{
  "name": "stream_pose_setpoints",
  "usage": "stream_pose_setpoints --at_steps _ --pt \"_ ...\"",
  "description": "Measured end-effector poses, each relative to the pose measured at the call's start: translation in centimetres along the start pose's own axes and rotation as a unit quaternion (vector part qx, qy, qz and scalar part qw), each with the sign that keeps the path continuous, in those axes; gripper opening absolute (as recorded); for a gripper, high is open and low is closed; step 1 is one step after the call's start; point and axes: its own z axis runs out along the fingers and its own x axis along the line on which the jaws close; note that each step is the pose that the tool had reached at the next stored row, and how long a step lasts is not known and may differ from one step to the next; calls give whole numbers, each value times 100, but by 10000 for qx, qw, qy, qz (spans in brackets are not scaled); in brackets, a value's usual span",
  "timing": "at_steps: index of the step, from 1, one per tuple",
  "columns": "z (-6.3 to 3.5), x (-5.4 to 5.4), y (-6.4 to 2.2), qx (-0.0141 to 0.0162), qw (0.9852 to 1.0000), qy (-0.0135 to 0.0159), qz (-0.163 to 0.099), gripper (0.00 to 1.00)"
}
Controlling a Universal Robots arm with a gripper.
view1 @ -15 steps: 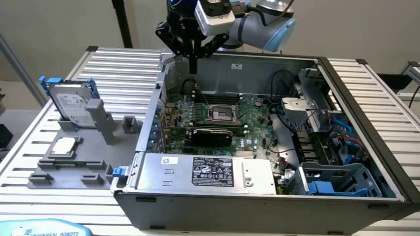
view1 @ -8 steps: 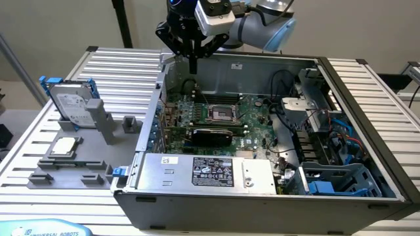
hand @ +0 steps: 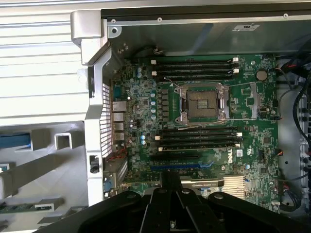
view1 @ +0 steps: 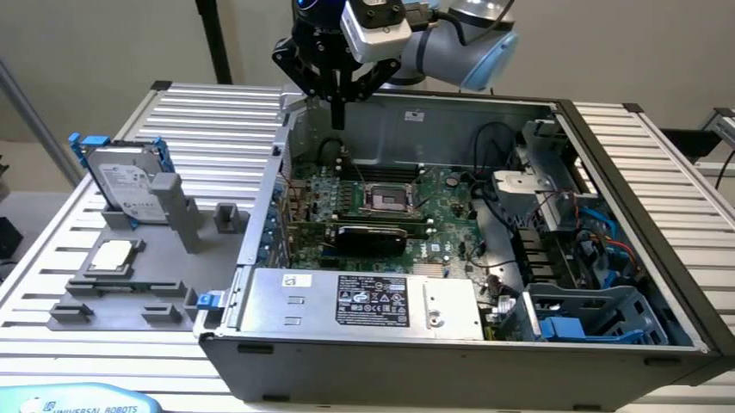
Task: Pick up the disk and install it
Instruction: 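Reach for the disk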
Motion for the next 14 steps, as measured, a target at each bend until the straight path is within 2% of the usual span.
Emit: stream_pose_setpoints --at_steps 5,14 --pt "-2 68 -5 1 10000 0 0 11" --pt "-11 469 -33 0 10000 0 0 11"
